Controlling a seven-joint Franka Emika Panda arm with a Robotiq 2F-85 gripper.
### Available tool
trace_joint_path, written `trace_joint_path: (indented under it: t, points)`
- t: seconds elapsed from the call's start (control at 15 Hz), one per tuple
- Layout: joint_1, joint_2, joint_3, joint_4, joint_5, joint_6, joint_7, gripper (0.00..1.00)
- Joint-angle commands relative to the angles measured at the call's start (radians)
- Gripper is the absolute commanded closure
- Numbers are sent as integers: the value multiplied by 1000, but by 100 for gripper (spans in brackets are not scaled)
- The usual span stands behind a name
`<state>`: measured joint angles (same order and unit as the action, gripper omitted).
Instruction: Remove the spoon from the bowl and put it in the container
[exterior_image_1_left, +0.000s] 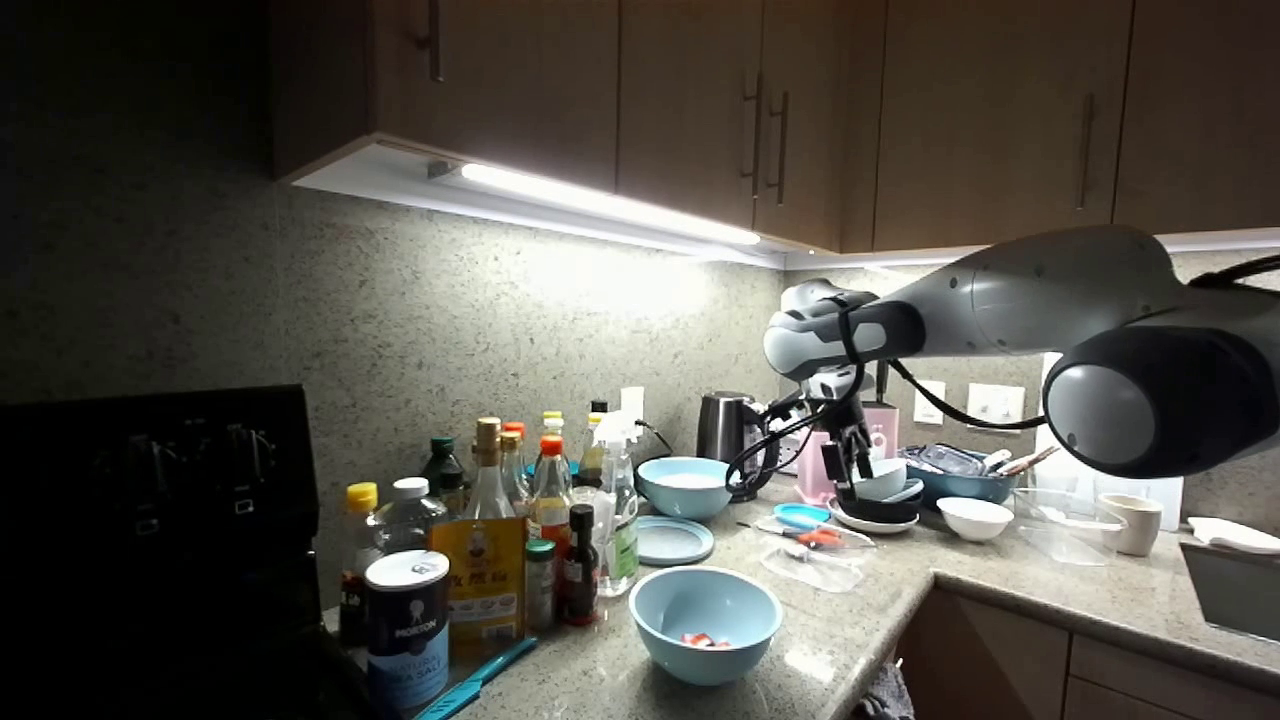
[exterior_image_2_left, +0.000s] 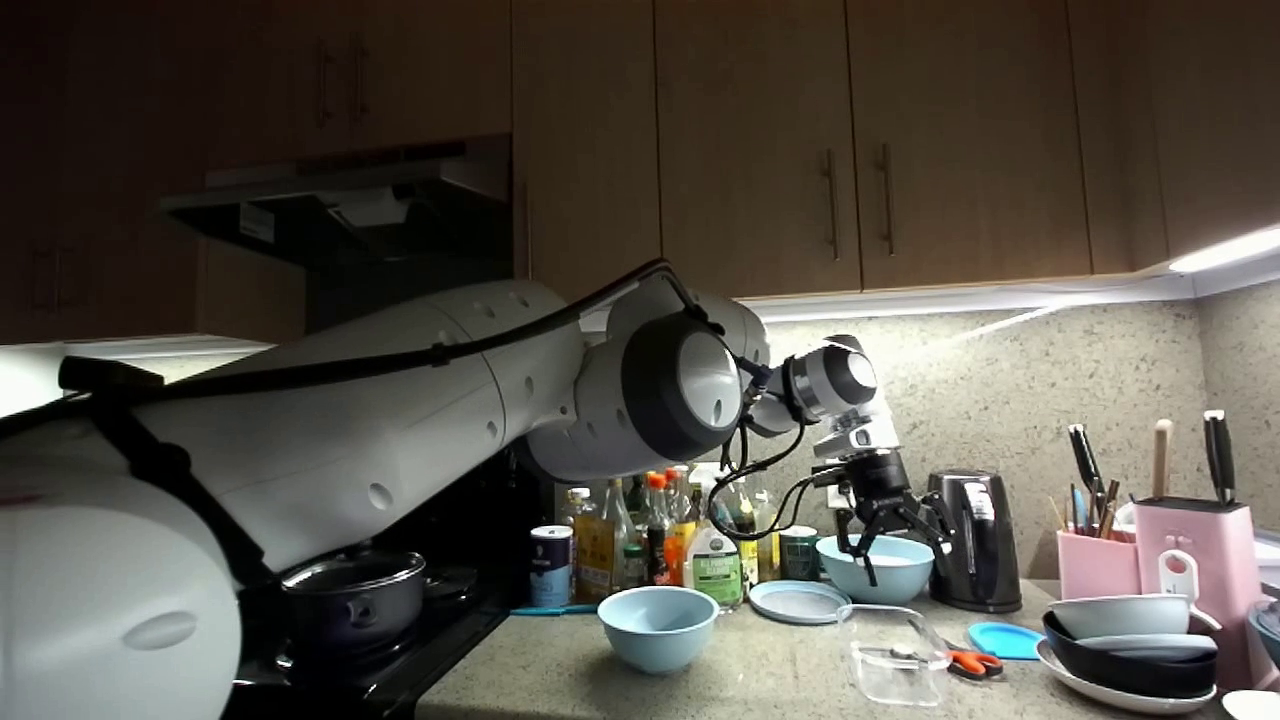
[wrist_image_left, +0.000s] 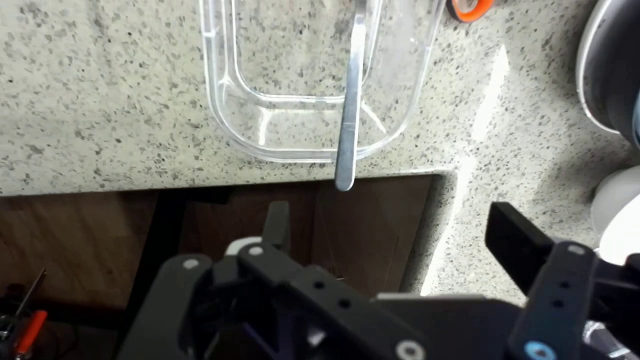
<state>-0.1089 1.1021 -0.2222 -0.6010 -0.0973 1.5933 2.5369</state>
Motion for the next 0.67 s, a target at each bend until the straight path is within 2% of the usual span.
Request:
trace_joint_path:
  t: [0.0, 0.07, 0.13, 0.6]
  points:
    - [18, -83, -9, -62, -8, 3, -4, 0]
    - [18, -96, -7, -67, -4, 6, -10, 0]
    - [11, -36, -7, 0, 0, 0, 0, 0]
    - [12, -57, -7, -10, 0, 0, 0, 0]
